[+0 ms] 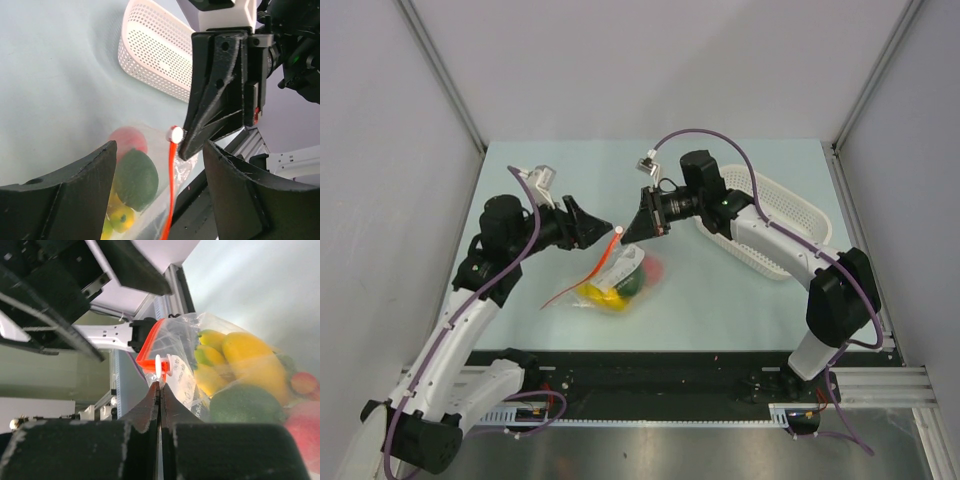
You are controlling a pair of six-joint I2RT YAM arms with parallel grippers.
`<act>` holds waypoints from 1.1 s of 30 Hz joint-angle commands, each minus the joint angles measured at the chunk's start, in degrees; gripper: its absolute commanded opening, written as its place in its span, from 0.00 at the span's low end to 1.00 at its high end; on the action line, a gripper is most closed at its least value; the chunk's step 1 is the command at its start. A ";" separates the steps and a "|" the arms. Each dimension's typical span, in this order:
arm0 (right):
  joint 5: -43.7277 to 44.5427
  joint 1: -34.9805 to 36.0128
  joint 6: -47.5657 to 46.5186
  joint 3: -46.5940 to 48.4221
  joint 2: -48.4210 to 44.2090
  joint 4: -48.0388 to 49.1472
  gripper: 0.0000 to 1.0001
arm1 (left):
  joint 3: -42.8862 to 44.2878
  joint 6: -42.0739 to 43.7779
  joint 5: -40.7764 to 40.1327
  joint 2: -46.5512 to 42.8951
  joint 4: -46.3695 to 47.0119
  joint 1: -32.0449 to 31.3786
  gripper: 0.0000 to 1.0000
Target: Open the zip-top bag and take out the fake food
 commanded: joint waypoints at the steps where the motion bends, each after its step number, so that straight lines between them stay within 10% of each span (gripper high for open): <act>1: -5.98 0.38 -0.19 0.10 -1.44 4.12 0.00 | 1.83 0.36 6.65 0.22 2.07 1.71 0.73; 23: -8.80 0.29 -1.34 0.10 -2.06 2.63 0.00 | -6.43 -7.73 18.87 3.82 17.10 1.63 0.42; 33: -7.57 0.29 0.15 0.10 -1.97 4.64 0.00 | -6.60 -7.73 20.10 4.35 17.45 1.63 0.00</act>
